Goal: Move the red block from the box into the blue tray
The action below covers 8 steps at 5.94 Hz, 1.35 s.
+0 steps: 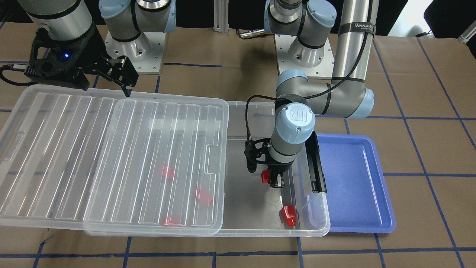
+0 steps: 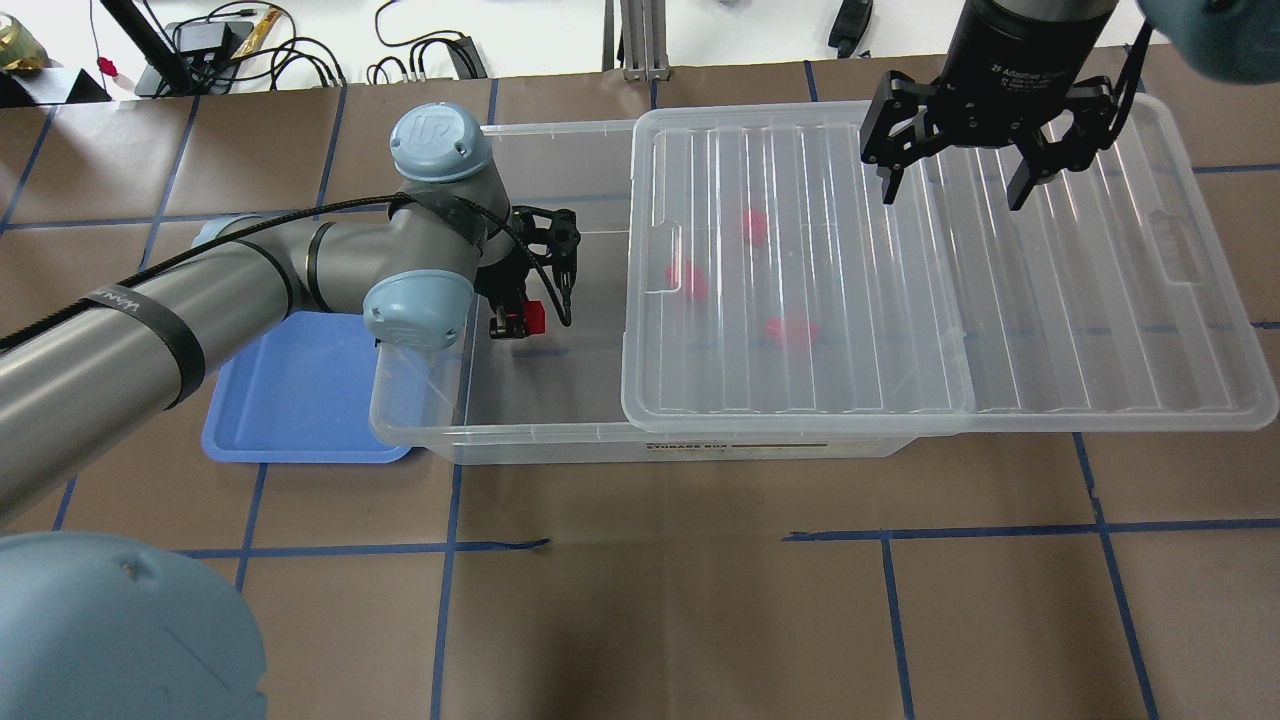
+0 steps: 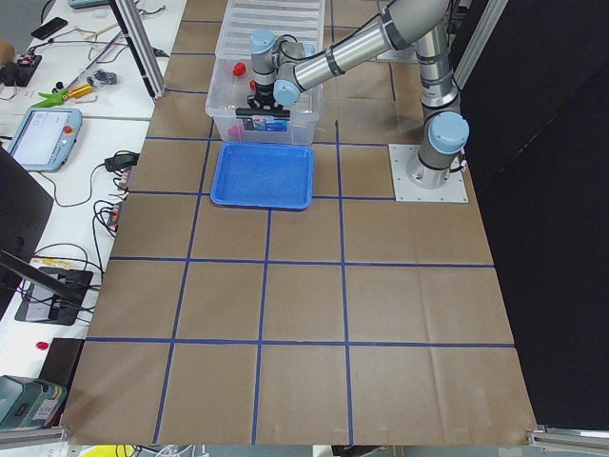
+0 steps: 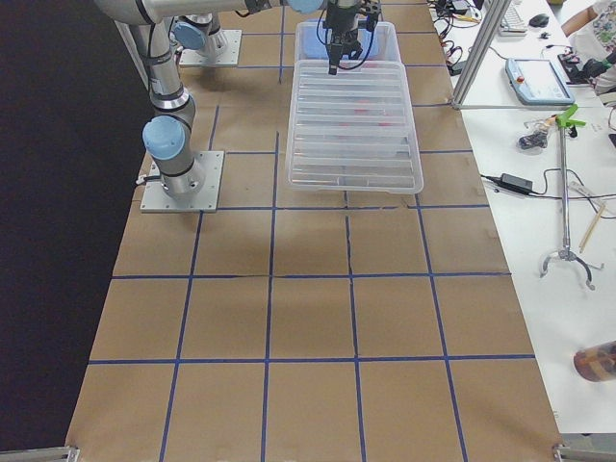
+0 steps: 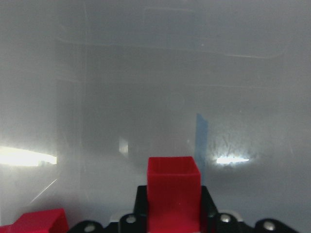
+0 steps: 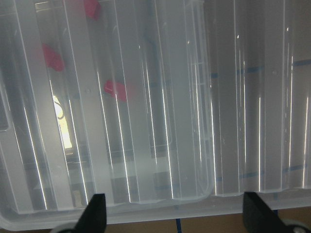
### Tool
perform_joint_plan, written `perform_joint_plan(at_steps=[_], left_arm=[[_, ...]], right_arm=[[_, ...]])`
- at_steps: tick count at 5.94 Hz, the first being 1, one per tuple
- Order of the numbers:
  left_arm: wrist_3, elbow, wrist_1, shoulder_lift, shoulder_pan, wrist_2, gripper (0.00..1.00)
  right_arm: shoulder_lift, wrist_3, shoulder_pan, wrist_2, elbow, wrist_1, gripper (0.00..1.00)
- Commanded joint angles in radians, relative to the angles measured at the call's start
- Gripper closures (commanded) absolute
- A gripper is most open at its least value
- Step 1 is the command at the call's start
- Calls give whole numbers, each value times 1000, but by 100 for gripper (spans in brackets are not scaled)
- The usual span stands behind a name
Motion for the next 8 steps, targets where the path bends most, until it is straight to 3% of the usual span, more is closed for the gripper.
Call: perform_joint_plan(at_steps=[1,3,4,5,7,8], left_arm=[[8,39,-186,170,8,1,95],[15,101,-300,257,75,21,95],[80,86,-310,287,179,65,95],[267,83,-310,280,271,65,95],[391,20,-294,245,439,47,95],[395,-50,-253,217,455,-14,95]], right_arm=[[1,0,0,0,-1,-1,0],[7,0,-1,-1,-5,-7,0],[14,-11,-22,-8,-6,-16,0],[14,-20,-59,-14,-8,-16,0],[14,-252,-252,-21,-2,-20,0],[20,-394,-357,-52,5,-21,0]])
